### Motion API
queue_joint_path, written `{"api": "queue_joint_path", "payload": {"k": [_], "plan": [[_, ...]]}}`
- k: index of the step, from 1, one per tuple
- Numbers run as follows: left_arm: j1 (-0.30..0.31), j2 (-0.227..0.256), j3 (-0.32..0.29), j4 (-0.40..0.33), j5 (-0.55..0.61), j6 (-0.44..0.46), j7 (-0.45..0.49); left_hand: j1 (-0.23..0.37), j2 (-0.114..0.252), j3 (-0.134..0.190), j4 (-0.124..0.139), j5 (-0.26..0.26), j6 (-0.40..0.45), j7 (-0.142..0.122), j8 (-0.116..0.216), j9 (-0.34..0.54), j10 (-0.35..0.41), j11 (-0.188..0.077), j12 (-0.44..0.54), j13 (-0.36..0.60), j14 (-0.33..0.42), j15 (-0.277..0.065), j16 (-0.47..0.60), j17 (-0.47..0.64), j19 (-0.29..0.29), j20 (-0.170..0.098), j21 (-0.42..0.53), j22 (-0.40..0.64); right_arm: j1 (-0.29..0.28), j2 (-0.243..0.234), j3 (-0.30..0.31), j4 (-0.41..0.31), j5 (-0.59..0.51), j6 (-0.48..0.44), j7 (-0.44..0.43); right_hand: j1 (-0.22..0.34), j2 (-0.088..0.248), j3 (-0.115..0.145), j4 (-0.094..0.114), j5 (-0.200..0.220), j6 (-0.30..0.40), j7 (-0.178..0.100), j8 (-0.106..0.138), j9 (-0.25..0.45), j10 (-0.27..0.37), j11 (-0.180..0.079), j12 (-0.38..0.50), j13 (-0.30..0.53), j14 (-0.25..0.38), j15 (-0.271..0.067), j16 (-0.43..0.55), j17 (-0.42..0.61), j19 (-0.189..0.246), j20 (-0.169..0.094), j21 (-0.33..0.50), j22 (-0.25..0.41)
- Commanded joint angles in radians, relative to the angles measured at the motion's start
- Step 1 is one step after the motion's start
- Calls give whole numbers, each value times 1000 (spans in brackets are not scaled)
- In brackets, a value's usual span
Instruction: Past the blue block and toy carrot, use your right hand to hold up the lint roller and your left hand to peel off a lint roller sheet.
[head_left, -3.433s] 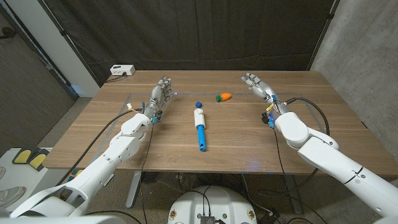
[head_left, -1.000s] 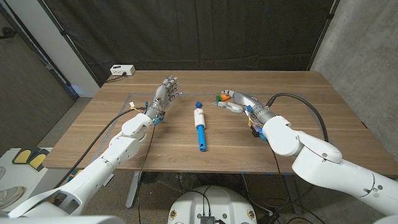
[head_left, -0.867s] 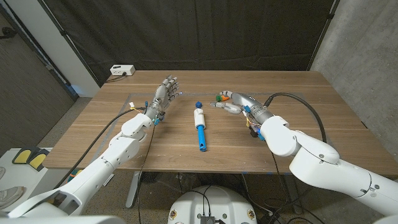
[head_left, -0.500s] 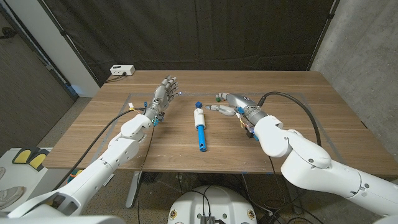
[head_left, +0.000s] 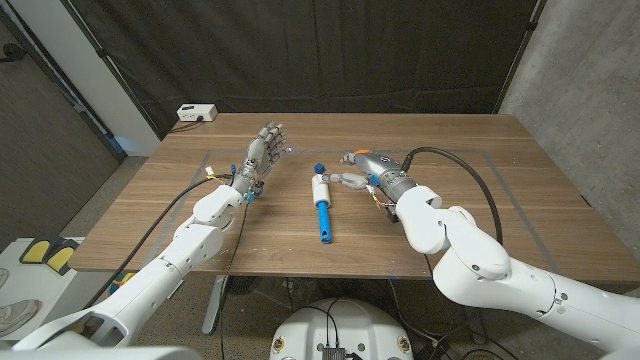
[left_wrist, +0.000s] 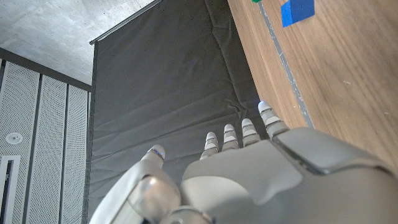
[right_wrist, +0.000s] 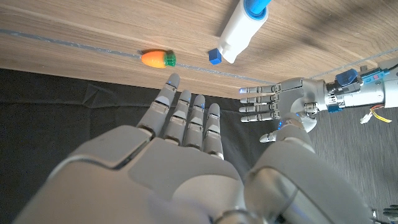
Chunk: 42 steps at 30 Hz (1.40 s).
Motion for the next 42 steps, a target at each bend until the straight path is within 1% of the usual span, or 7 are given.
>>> {"api": "queue_joint_path", "payload": {"k": [1, 7, 9, 16, 30, 35, 42], "plan": [[5, -1, -2, -1, 0, -8, 1, -1, 36, -3, 3, 9, 6, 0, -3, 3, 5, -1, 2, 6, 0, -9, -4, 3, 3, -1, -2, 2, 15, 58, -49, 48, -153, 6, 109, 4, -10, -4, 0, 11, 24, -4, 11, 2, 28, 1, 9, 4, 30, -1, 10, 6, 14, 1, 3, 5], [7, -1, -5, 1, -1, -15, -2, -1, 36, -4, 3, 9, 6, 0, -3, 3, 5, -1, 2, 6, 1, -7, -4, 3, 3, -1, -3, 2, 5, 97, -57, 83, -220, 35, 153, 17, -20, -8, -4, 18, 56, -6, 16, 1, 52, -1, 14, 6, 65, -17, 20, 11, 45, 1, 11, 6], [7, -2, -5, 2, -3, -17, -4, -1, 36, -4, 3, 9, 6, 0, -3, 3, 5, -1, 1, 6, 1, -8, -4, 3, 3, -1, -3, 2, 1, 111, -59, 92, -252, 36, 175, 24, -26, -11, -6, 22, 68, -3, 17, 1, 68, 1, 19, 7, 82, -20, 25, 14, 56, 11, 14, 7], [19, 2, -8, -3, -5, -24, -7, -1, 37, -5, 3, 10, 6, 1, -3, 3, 6, -1, 1, 6, 1, -7, -4, 3, 4, -1, -4, 2, -16, 170, -73, 129, -417, 33, 278, 30, -40, -20, -7, 28, 101, -4, 24, 1, 90, 2, 25, 8, 103, -20, 33, 20, 63, 19, 15, 8], [36, 12, -15, -20, -5, -32, -3, -1, 38, -5, 3, 10, 7, 2, -3, 3, 8, -1, 1, 6, 2, -6, -4, 3, 7, -1, -4, 2, -86, 276, 1, 212, -549, 125, 402, 54, -41, -19, -12, 37, 119, -11, 25, 2, 109, -3, 29, 10, 114, -26, 38, 26, 63, 25, 12, 8], [36, 16, -15, -23, -6, -30, -6, -1, 39, -5, 4, 10, 11, 3, -2, 3, 9, -1, 1, 6, 2, -6, -4, 3, 8, -1, -4, 3, -116, 316, 13, 236, -631, 144, 457, 42, -51, -31, -4, 39, 135, -14, 27, 2, 114, -5, 29, 11, 114, -27, 38, 31, 59, 27, 8, 9], [37, 21, -17, -33, -1, -28, -1, -1, 39, -6, 4, 11, 10, 2, -2, 3, 10, -2, 1, 6, 2, -6, -4, 3, 9, -1, -5, 3, -164, 362, 50, 261, -700, 190, 480, 37, -67, -44, 1, 45, 174, -24, 35, 2, 128, -11, 32, 12, 126, -38, 40, 35, 56, 25, 5, 9]]}}
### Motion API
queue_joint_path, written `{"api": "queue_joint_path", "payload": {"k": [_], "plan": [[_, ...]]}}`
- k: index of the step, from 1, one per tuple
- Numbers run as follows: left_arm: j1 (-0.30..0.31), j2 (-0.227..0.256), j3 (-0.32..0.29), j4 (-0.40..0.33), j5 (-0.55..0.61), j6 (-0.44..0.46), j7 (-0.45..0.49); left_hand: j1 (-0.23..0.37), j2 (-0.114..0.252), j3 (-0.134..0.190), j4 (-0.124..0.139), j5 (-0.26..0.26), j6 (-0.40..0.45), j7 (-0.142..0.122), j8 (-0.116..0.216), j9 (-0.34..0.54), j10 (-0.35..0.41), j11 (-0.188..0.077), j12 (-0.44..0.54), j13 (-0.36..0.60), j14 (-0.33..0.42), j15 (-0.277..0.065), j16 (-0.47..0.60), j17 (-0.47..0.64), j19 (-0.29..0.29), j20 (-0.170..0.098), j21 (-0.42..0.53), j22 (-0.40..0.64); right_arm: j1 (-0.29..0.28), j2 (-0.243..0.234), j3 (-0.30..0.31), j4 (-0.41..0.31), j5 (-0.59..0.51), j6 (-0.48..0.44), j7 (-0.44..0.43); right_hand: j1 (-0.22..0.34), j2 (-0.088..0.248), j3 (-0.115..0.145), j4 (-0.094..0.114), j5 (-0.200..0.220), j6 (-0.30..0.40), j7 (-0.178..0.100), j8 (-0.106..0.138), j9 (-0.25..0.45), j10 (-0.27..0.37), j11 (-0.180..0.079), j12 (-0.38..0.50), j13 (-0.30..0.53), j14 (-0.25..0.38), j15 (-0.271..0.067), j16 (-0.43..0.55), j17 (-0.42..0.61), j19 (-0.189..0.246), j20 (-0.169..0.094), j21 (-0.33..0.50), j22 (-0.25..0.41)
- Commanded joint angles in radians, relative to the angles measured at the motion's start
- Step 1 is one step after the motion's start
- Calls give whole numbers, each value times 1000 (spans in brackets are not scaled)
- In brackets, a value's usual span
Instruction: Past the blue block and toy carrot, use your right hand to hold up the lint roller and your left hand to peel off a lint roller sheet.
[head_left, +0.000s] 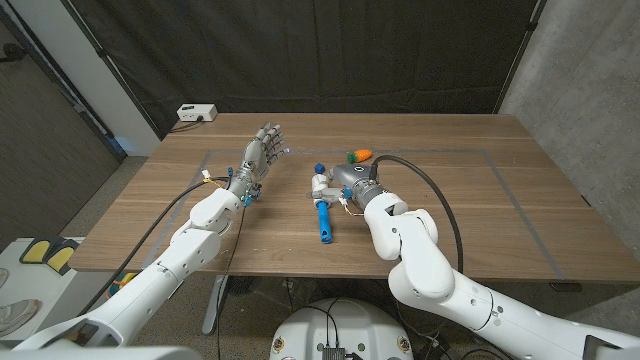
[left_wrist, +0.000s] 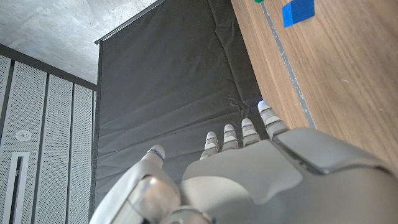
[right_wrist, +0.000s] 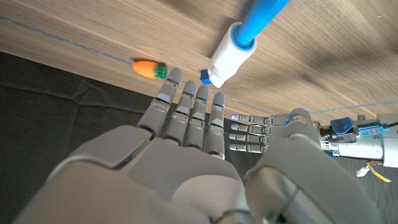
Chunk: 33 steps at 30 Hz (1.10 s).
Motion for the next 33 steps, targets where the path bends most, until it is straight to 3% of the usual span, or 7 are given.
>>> {"api": "queue_joint_path", "payload": {"k": [1, 15, 33], "plan": [[4, 9, -4, -15, 4, 0, 4, -1, 39, -2, 0, 3, 5, -4, -2, 3, 5, 4, 1, 6, 1, -5, -4, 2, 5, 2, -5, 3, -76, 88, 54, 56, -138, 69, 68, -6, -25, -15, 3, 9, 25, -2, 11, 2, 16, -5, 6, 3, 18, -9, 11, 3, -5, -1, -4, 4], [-28, -1, 10, 3, 15, 6, -7, -2, 38, -4, 0, 3, 6, -3, -3, 3, 6, 6, 0, 6, 2, -5, -4, 2, 5, 4, -8, 3, -135, 159, 119, 126, -198, 126, 67, 12, -47, -27, -3, 20, 43, -12, 10, 2, 33, -13, 8, 5, 35, -22, 12, 5, -3, -7, -7, 5], [-29, 4, 11, -16, 26, -10, -13, -2, 38, -5, 0, 3, 7, -4, -3, 3, 7, 4, 0, 6, 2, -4, -5, 2, 6, 6, -10, 3, -163, 185, 136, 158, -198, 142, 78, 57, -44, -24, -9, 40, 71, -17, 12, 3, 46, -23, 7, 8, 45, -33, 12, 10, 1, -13, -9, 6]]}}
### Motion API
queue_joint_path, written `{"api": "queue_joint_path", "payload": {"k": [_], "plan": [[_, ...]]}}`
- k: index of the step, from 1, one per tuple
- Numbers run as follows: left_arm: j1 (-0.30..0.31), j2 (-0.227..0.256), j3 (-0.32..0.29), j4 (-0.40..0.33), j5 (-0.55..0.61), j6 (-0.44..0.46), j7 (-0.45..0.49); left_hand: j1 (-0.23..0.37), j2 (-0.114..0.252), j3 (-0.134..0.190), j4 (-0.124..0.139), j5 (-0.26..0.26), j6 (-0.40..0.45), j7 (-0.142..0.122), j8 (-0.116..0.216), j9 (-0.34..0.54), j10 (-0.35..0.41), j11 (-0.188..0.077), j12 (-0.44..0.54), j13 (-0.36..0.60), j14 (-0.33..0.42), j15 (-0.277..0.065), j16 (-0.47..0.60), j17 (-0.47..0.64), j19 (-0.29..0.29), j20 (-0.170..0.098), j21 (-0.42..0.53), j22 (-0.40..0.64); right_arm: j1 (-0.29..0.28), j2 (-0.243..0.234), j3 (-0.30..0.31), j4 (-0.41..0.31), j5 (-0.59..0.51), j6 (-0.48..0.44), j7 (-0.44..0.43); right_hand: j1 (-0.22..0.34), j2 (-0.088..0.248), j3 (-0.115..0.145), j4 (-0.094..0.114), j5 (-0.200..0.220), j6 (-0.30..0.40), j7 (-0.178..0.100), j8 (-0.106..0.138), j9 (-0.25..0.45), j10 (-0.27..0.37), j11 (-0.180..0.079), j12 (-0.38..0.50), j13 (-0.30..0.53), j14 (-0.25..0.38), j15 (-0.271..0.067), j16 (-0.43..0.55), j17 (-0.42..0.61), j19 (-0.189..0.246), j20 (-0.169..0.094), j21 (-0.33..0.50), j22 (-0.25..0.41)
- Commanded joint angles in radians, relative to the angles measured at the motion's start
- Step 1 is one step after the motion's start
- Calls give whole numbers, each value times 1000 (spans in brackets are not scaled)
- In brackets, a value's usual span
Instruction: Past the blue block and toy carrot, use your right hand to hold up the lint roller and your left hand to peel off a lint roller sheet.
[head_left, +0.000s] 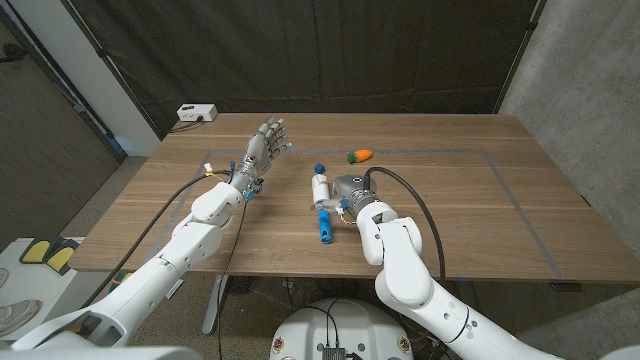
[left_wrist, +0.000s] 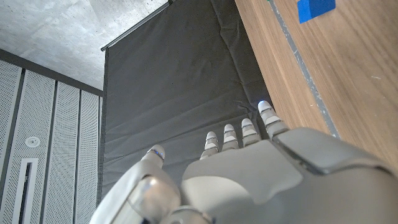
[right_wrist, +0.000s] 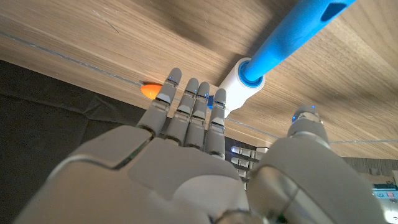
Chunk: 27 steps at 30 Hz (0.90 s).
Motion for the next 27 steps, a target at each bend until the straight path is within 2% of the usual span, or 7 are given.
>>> {"api": "queue_joint_path", "payload": {"k": [1, 10, 17, 27], "plan": [[10, 8, -1, -24, 10, -11, 1, -2, 38, -6, 0, 4, 7, -4, -3, 3, 7, 4, -1, 6, 3, -5, -5, 2, 6, 6, -2, 3, -34, 29, 14, 23, -19, 8, 10, 17, 2, -1, -4, 11, 15, 4, 5, 3, 11, 0, 4, 4, 11, -8, 4, 6, 8, -7, -3, 1], [30, 13, -6, -34, -1, -6, 5, -2, 38, -7, 0, 4, 9, -4, -2, 3, 9, 3, 0, 6, 4, 0, -4, 2, 4, 12, -5, 3, -58, 39, 11, 14, -15, 14, 13, 12, 3, -8, 6, 15, 25, 7, 5, 4, 20, 2, 4, 4, 23, -7, 9, 11, 12, -3, -3, 1], [39, 22, -10, -45, -6, -5, -3, -2, 38, -7, 0, 4, 10, -4, -2, 3, 10, 4, -1, 6, 4, -1, -5, 2, 6, 12, -5, 3, -58, 59, 1, 49, -34, -1, 27, 17, 5, -11, 8, 20, 8, 4, -6, 4, 9, 1, -3, 4, 10, -6, 2, 14, 12, -3, -5, 1], [44, 35, -12, -61, -6, 0, -6, -2, 38, -8, 0, 4, 9, -4, -3, 3, 10, 4, -1, 6, 3, -3, -5, 2, 8, 10, -6, 3, -53, 74, -7, 93, -49, -16, 17, 63, 1, -7, -7, 31, 11, -4, -11, 4, 7, -11, -8, 5, 2, -16, -4, 15, 1, -14, -12, 2]]}}
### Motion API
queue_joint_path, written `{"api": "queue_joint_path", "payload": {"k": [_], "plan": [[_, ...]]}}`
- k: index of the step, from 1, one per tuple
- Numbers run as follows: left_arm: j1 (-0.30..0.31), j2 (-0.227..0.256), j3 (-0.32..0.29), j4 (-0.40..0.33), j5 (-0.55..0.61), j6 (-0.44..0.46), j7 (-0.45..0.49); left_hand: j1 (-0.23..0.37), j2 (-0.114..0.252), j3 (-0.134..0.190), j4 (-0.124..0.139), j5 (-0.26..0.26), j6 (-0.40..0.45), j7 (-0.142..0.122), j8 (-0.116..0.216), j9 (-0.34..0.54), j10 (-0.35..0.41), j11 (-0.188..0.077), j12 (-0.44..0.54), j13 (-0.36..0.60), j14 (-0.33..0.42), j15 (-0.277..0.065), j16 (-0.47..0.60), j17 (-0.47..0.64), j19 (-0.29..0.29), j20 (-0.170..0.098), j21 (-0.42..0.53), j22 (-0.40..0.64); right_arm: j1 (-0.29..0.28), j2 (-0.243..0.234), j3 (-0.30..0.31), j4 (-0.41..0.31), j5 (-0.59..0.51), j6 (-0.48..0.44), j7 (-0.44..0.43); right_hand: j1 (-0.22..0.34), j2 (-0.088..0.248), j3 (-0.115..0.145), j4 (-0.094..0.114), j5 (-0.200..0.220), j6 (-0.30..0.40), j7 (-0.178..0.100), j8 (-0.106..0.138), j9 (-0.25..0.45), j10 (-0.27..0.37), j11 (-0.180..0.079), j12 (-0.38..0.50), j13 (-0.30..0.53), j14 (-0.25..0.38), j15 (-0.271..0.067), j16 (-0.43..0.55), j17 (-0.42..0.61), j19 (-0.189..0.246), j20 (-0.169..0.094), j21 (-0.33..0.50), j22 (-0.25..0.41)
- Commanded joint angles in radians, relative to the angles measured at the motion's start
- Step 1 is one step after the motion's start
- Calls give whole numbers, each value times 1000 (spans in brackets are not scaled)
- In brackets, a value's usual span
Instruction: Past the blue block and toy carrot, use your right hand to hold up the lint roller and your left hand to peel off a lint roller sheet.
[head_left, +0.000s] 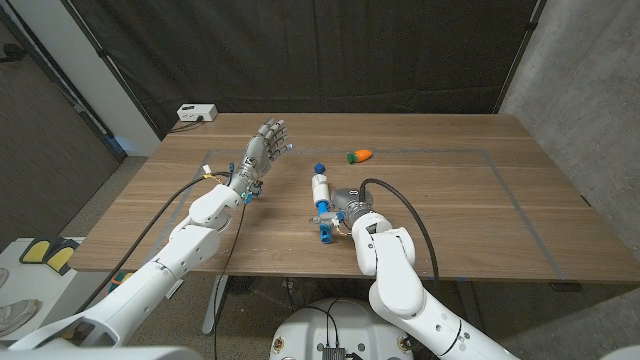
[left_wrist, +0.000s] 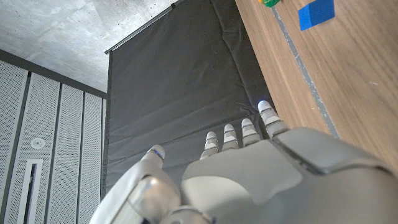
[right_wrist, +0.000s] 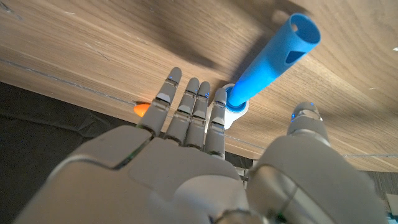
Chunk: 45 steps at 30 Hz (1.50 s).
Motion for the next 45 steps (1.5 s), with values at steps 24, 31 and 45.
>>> {"api": "queue_joint_path", "payload": {"k": [24, 31, 45], "plan": [[0, 23, -3, -13, -11, 20, -23, -4, 37, -8, 5, 6, 15, -5, -2, 3, 12, 3, -2, 6, 5, -6, -5, 2, 5, 4, -9, 3, 38, 32, -35, 137, -7, -73, -27, 301, 140, 91, -30, 51, 6, -26, -24, 6, 12, -27, -18, 8, 4, -31, 11, 34, 34, -20, 3, 1], [3, 27, -4, -19, -13, 30, -19, -6, 37, -10, 6, 6, 16, -5, -2, 3, 13, 4, -2, 6, 5, -5, -5, 3, 6, 3, -9, 4, 48, 36, -35, 154, -12, -100, -56, 390, 204, 123, -29, 46, -9, -47, -37, 7, -7, -47, -31, 9, -6, -48, 17, 50, 38, -38, 2, 0], [-17, 21, 1, -3, -11, 40, -23, -8, 35, -13, 7, 7, 15, -6, -3, 3, 13, 3, -3, 6, 5, -6, -5, 3, 5, 5, -12, 4, 100, 41, -40, 201, 41, -109, -17, 505, 243, 141, -31, 15, -55, -58, -63, 8, -26, -52, -46, 10, -14, -61, 29, 67, 92, -41, 22, 1]]}}
